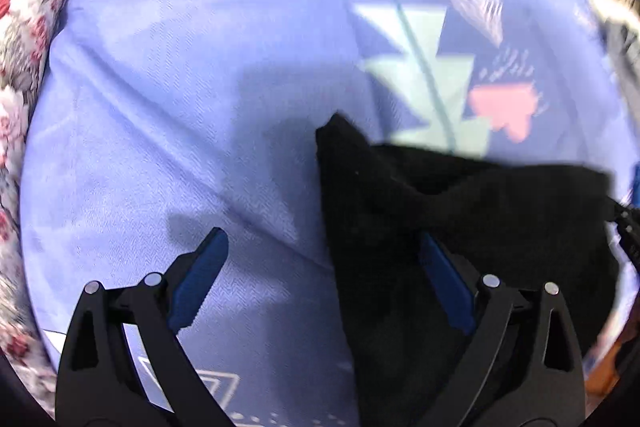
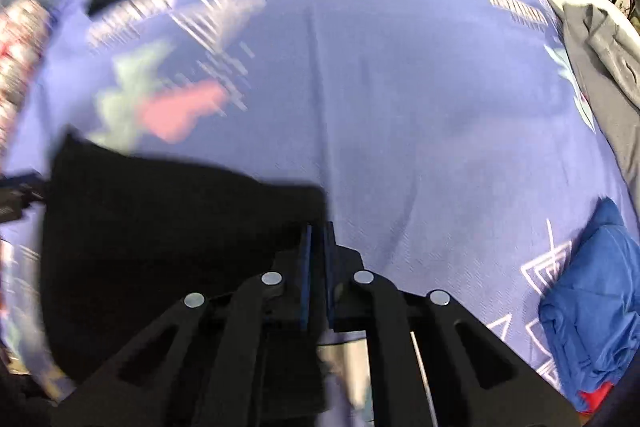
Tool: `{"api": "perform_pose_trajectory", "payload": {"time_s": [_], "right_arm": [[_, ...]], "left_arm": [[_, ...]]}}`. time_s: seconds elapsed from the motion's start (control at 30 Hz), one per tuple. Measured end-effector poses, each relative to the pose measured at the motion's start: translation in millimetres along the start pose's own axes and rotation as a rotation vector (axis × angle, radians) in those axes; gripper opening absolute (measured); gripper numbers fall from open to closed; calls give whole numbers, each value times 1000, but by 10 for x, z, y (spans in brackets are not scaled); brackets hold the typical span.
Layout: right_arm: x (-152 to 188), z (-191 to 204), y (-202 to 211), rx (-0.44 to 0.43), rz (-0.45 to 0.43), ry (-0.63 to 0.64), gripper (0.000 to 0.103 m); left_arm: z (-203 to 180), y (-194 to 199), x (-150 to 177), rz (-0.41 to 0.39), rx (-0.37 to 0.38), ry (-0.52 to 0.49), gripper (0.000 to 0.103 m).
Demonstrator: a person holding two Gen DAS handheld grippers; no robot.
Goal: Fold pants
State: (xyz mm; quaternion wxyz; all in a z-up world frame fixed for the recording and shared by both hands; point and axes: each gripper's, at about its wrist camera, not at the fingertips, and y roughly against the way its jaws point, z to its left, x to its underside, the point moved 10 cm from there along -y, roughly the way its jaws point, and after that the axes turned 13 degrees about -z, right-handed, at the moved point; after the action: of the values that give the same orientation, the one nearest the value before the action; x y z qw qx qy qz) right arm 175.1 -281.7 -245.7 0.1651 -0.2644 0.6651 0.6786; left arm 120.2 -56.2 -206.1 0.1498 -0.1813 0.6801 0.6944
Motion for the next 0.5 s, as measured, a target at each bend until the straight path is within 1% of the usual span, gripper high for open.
{"api": "perform_pose_trajectory", "payload": {"time_s": [0.03,0.07,0.1,0.13,0.17,0.2,0.27,0.33,0.4,0.43,0.47,0.5], "right_arm": [[99,-71,-71,22,38,7,7],[113,-99,-39,-6,28,-32,8],[135,-123,34,-68,41,-124,8],[120,-138,108,-103,28,-177,8],[101,-153,206,-134,9,-213,12],[72,-145,368,-184,-23,-253,12],[61,-68,578,-265,-56,-275,13],[110,27,683,-317,-46,-264,13],[241,87,666,-321,-5,-221,16],[382,89,565,-271,46,-168,17],[446,66,488,-219,75,-135,25],[458,17,461,-193,70,-141,29]], "left_arm": [[5,9,2,-1,-4,1,97],[8,56,-8,-6,3,8,95],[3,105,-10,-7,19,12,95],[2,153,-4,-5,39,17,95],[13,217,17,-1,65,31,95],[38,278,47,0,86,54,95],[63,356,118,6,128,94,95],[63,358,225,27,139,101,95],[90,258,364,54,81,59,97],[113,207,423,69,53,45,97],[120,209,427,69,55,60,97],[126,233,421,66,59,74,96]]}}
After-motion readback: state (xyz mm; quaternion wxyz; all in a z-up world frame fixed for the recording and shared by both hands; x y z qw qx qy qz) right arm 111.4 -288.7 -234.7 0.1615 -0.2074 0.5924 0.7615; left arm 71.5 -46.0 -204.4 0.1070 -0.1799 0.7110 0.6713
